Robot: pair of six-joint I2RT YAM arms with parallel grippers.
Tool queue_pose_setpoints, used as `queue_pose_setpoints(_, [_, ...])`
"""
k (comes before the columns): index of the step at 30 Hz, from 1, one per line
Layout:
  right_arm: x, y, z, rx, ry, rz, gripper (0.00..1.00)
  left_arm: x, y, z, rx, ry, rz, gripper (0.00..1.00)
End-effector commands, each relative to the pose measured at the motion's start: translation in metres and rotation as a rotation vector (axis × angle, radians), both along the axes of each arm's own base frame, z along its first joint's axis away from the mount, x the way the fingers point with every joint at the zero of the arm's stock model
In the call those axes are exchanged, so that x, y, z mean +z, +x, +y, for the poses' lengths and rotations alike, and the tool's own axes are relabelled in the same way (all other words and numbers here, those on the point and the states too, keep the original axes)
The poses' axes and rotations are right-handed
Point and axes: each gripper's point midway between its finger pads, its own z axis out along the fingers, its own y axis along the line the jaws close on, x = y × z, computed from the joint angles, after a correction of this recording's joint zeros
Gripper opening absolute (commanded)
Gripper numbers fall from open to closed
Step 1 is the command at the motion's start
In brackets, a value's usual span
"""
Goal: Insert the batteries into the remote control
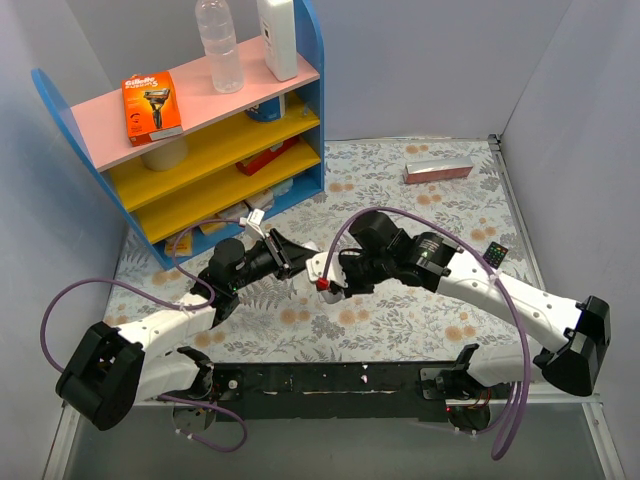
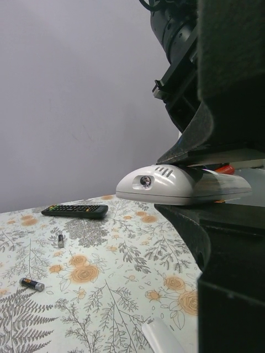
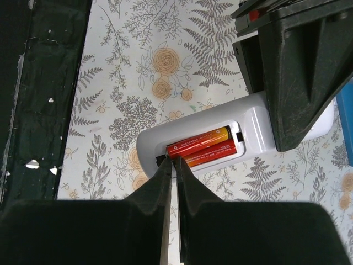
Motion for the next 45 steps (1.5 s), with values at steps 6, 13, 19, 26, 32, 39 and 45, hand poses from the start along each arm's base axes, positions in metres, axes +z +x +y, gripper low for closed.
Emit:
queue_pose_setpoints(6, [0.004,0.015,0.022,-0.096,0.026,0.047,0.08,0.046,0.004,0.001,0.028,-0.065,-0.076,0.0])
queue_pose_setpoints(13, [-0.002,0.029,0.024,-0.22,0.0,0.07,0.1,0.046,0.006,0.007,0.068,-0.047,-0.066,0.0])
queue_pose_setpoints(19, [0.0,0.031,0.025,-0.241,-0.007,0.074,0.13,0.049,0.008,0.008,0.081,-0.03,-0.076,0.0])
queue_pose_setpoints(26, [-0.002,0.024,0.037,-0.225,-0.063,0.156,0.14,0.054,0.011,0.011,0.101,-0.008,-0.097,0.0])
queue_pose_setpoints(32, [-0.02,0.017,0.039,-0.245,-0.15,0.235,0.15,0.063,0.015,0.02,0.16,0.004,-0.127,0.0])
queue_pose_setpoints(39, [-0.026,0.013,0.042,-0.283,-0.213,0.297,0.18,0.065,0.014,0.029,0.204,0.015,-0.144,0.0])
queue_pose_setpoints(45, [-0.021,0.007,0.046,-0.287,-0.193,0.341,0.22,0.06,0.014,0.036,0.238,0.034,-0.158,0.0])
